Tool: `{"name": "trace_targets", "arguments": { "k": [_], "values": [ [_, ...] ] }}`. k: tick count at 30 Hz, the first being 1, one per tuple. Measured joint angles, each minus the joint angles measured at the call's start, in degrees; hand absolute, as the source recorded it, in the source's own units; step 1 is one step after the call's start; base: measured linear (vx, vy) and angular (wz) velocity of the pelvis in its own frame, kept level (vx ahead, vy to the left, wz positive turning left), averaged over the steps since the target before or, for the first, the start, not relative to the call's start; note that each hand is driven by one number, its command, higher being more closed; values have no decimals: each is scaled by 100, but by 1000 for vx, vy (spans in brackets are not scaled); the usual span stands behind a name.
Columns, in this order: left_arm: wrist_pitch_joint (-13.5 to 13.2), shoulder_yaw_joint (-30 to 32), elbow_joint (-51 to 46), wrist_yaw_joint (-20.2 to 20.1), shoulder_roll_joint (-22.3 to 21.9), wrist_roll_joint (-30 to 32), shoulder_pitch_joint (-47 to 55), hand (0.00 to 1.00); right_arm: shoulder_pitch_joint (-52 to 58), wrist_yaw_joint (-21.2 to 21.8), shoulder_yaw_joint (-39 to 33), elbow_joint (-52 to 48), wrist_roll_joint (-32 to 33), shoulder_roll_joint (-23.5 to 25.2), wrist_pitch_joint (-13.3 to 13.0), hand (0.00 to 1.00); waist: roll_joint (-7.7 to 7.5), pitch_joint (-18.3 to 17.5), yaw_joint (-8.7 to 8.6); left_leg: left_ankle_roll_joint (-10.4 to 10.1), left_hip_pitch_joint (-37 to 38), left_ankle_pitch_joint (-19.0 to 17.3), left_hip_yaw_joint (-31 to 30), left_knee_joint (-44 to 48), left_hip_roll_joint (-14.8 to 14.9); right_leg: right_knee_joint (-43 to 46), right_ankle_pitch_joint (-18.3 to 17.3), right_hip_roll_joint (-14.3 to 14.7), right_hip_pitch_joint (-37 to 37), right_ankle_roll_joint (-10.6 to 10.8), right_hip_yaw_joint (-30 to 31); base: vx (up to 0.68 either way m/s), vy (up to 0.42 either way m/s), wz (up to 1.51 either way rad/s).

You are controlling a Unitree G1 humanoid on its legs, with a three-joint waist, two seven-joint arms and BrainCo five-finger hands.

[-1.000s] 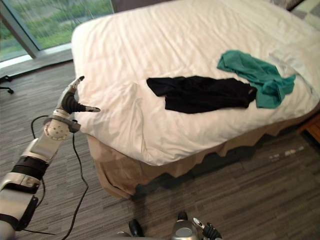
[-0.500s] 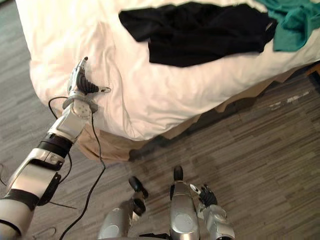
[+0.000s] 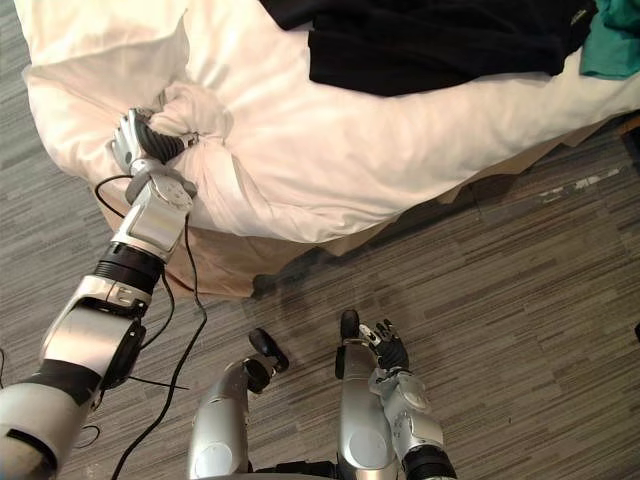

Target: Tidy the bed and pick cloth on bed and put in laundry

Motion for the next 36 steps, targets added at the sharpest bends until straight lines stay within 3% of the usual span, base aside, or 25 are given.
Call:
{"name": "trace_targets", "arguments": {
  "k": [5, 9, 11, 13, 16, 17, 23, 28, 30, 31, 36],
  "values": [
    [-367, 75, 15, -120, -2, -261, 256, 100, 14, 0, 8, 12, -263, -9, 16, 0, 5, -4, 47, -3, 291, -1, -16, -73, -123, 198, -158, -130, 204, 22, -28, 29, -13, 9],
    [-814, 71, -27, -387, 12, -378, 639, 100, 188, -12, 9, 92, -427, -66, 147, 0, 13, -115, 91, -27, 668, -42, -104, -378, -278, 80, -260, -288, 700, 66, -283, 19, 6, 30],
    [-1080, 69, -127, -576, 61, -374, 967, 100, 359, -31, 10, 201, -533, -57, 292, 0, 0, -365, 132, -39, 815, 73, 39, -602, -275, -91, -259, -335, 905, 69, -469, 78, -14, 39],
    [-1374, 63, -353, -755, 119, -368, 1396, 100, 538, -61, 3, 351, -607, -47, 397, 0, -40, -599, 337, -49, 1016, 254, 0, -807, -339, -268, -259, -339, 1129, 69, -576, 132, -22, 22],
    [-1703, 64, -623, -935, 326, -361, 2108, 100, 577, -88, 0, 686, -699, -29, 536, 0, -67, -892, 351, -92, 1232, 404, -175, -1082, -417, -627, -234, -299, 1532, 98, -812, 159, -29, 34],
    [-1846, 66, -747, -1010, 413, -362, 2487, 0, 580, -93, -14, 871, -699, -29, 597, 0, -70, -1015, 364, -150, 1350, 458, -295, -1188, -420, -855, -197, -247, 1782, 121, -944, 172, -75, 37],
    [-2455, 140, -1257, -1258, 430, -370, 4292, 0, 592, -66, -65, 1620, -752, -140, 1050, 0, -47, -1481, 388, -359, 1935, 820, -789, -2014, -507, -1852, 33, 106, 2751, 69, -1352, 117, -63, 29],
    [-2594, 295, -1384, -1632, -155, -488, 5711, 0, 610, 217, -257, 1956, -930, -272, 1419, 0, -14, -1682, 497, -419, 2285, 956, -992, -2445, -549, -2094, 45, 239, 3113, 63, -1458, 52, -35, 15],
    [-2680, 270, -1365, -1772, -383, -490, 6145, 0, 653, 323, -324, 2036, -983, -297, 1490, 0, -15, -1743, 537, -418, 2415, 967, -1104, -2539, -592, -2161, 47, 236, 3272, 67, -1514, 48, 6, 15],
    [-2853, 171, -1362, -1832, -514, -485, 6339, 0, 659, 447, -400, 2112, -1037, -305, 1512, 0, -39, -1810, 553, -417, 2504, 969, -1155, -2594, -628, -2234, 61, 229, 3405, 90, -1577, 30, 18, 19],
    [-3100, 185, -714, -1825, -791, -481, 6367, 0, 661, 711, -510, 2319, -1149, -298, 1498, 0, -84, -1929, 537, -406, 2815, 996, -1227, -2807, -719, -2267, 71, 186, 3639, 108, -1576, 8, 33, 2]
  ]
}}
